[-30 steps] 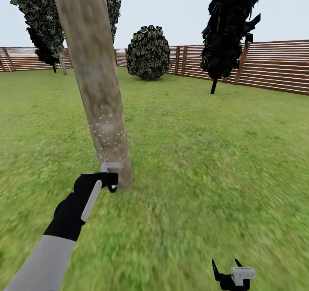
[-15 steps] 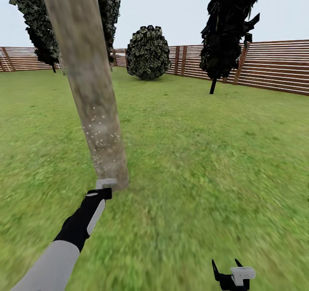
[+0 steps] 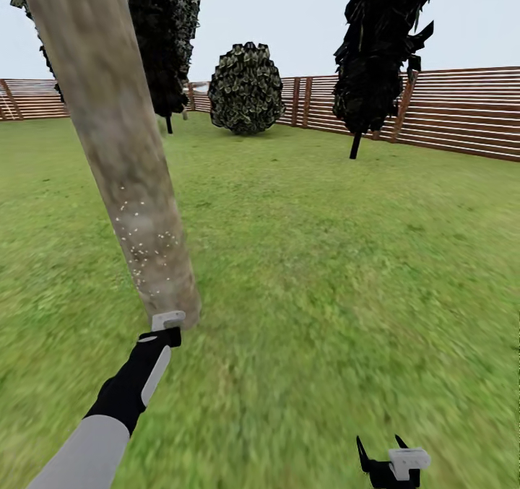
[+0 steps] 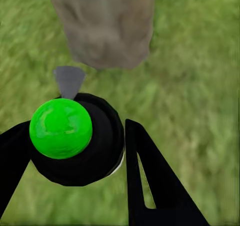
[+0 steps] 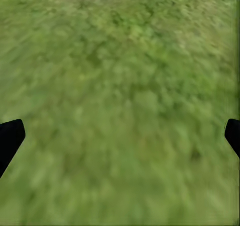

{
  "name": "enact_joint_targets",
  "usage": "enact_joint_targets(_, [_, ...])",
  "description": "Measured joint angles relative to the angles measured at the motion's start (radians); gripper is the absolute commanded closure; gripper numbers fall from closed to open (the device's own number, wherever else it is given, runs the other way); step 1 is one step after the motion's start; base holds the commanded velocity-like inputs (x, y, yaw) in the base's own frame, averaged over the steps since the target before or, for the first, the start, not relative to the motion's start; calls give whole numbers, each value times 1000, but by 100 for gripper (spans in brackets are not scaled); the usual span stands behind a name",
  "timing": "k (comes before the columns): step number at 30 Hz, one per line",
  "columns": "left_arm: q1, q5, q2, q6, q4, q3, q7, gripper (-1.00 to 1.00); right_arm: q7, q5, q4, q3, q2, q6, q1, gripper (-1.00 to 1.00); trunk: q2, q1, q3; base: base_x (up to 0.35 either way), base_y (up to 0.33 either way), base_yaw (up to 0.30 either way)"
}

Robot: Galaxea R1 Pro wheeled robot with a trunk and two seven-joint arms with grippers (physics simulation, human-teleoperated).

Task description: In the garden, pick up the pesticide atomizer on the floor and spray pesticide onto both trees until each tree trunk is fully covered.

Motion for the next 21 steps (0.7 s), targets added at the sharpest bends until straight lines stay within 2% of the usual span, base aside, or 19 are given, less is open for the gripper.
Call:
enact_joint_targets(7, [4,0,0,-7,31,5,41,100,0,0,0,0,0,-1,0,-100,0,0,0,154,-251,59])
enact_joint_targets(9, [3,-1,1,-34,42,5,52,100,0,0,0,0,0,-1,0,-100,0,0,0,154,-251,244])
enact_joint_targets(11, [3,1,0,-73,62,5,101,100,0,0,0,0,0,-2,0,-100,0,0,0,154,-251,272])
enact_joint_targets(21, [3,3,-1,-86,81,5,122,100,0,0,0,0,0,-1,0,-100,0,0,0,124,-258,252])
